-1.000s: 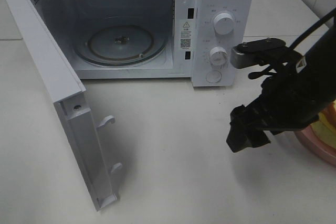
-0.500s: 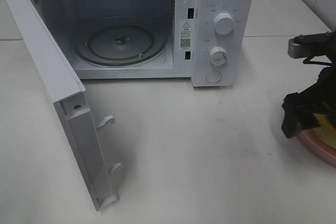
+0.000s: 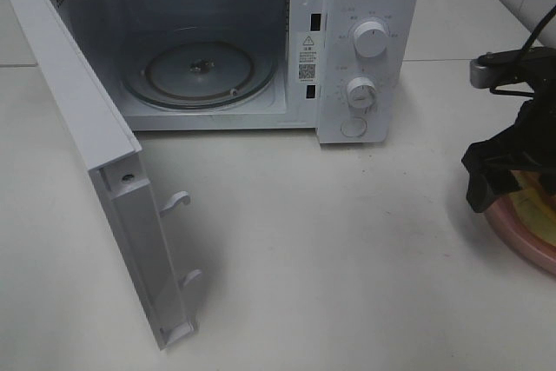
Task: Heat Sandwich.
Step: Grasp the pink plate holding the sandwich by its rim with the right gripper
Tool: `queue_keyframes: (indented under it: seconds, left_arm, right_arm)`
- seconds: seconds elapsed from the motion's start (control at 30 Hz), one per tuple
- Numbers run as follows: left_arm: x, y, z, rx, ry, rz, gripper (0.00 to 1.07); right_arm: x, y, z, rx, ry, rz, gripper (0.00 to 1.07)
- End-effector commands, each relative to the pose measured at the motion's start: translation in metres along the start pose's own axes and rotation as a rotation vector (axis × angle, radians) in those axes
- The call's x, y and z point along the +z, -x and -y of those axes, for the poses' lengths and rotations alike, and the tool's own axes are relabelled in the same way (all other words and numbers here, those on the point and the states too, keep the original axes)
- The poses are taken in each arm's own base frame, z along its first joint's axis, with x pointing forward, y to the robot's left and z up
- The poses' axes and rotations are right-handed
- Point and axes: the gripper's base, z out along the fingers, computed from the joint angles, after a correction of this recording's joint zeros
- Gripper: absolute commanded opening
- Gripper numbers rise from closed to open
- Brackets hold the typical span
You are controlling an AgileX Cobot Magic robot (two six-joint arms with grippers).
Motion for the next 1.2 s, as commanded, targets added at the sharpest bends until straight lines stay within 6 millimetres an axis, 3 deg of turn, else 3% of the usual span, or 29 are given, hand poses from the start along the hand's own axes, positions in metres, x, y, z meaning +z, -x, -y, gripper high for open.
queue_keyframes:
  seconds: [0.03,0.57,0.97,1.2]
  left_arm:
    - [0.0,0.0,0.0,-0.005,0.004,0.006,0.95]
    - [0.0,0.0,0.0,-0.005,0.004,0.006,0.95]
    - [0.0,0.0,0.0,-0.005,0.004,0.006,0.95]
    - [0.0,0.0,0.0,-0.005,0.004,0.006,0.95]
  right_arm:
    - [0.011,0.007,0.003,0.008,-0.009,-0.014,0.84]
    - [0.058,0.013,0.02,0.053,-0.054,-0.069,0.83]
    - [0.077,0.013,0.017,0.075,-0.022,-0.108,0.81]
    - [0.078,0.013,0.017,0.072,-0.013,-0.111,0.79]
